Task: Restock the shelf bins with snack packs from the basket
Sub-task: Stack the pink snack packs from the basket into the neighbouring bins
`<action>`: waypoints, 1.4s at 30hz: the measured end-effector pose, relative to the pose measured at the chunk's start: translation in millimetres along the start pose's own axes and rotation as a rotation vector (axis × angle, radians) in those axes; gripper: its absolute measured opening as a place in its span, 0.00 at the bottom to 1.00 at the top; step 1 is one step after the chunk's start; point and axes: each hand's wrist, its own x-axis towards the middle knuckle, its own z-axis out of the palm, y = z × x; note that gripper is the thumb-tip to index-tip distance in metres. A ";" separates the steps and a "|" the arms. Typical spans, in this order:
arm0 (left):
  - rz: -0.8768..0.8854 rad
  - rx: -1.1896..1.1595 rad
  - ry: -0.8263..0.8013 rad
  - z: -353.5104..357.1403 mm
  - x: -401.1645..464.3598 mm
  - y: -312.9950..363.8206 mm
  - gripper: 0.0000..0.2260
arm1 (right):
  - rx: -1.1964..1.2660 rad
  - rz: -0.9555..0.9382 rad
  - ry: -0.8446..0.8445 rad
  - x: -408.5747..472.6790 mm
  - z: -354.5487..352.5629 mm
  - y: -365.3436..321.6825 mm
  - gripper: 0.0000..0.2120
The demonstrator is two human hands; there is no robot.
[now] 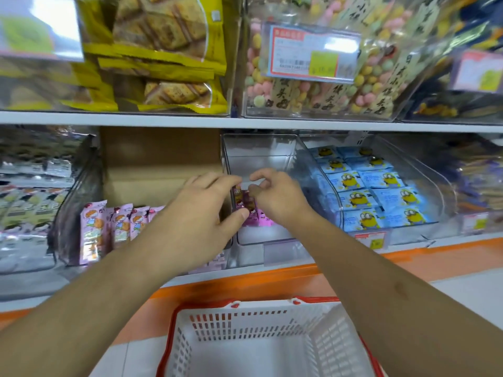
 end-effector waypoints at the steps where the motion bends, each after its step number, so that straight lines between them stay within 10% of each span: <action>1: 0.001 -0.056 0.023 -2.1 -5.7 5.3 0.19 | 0.046 -0.031 0.019 -16.9 -9.8 -3.3 0.06; 7: 0.002 -0.202 -0.102 13.3 -55.8 34.2 0.11 | 0.303 -0.128 -0.190 -128.3 -46.4 11.7 0.06; 11: -0.149 -0.259 -0.318 74.2 -110.3 9.0 0.10 | 0.055 0.072 -0.361 -190.3 -20.2 72.6 0.06; 15: -0.320 0.052 -0.370 129.2 -165.6 -44.5 0.36 | -0.188 0.304 -0.479 -226.3 21.1 158.2 0.06; 21: -0.591 -0.003 -0.531 175.0 -215.4 -85.1 0.44 | -0.307 0.630 -0.630 -255.1 80.3 246.9 0.23; 33: -0.667 -0.149 -0.383 194.9 -221.3 -74.9 0.45 | -0.343 0.879 -0.673 -288.1 163.2 293.8 0.28; 42: -0.714 0.002 -0.454 186.4 -217.2 -71.4 0.42 | -0.102 0.663 -0.544 -238.2 132.0 233.2 0.18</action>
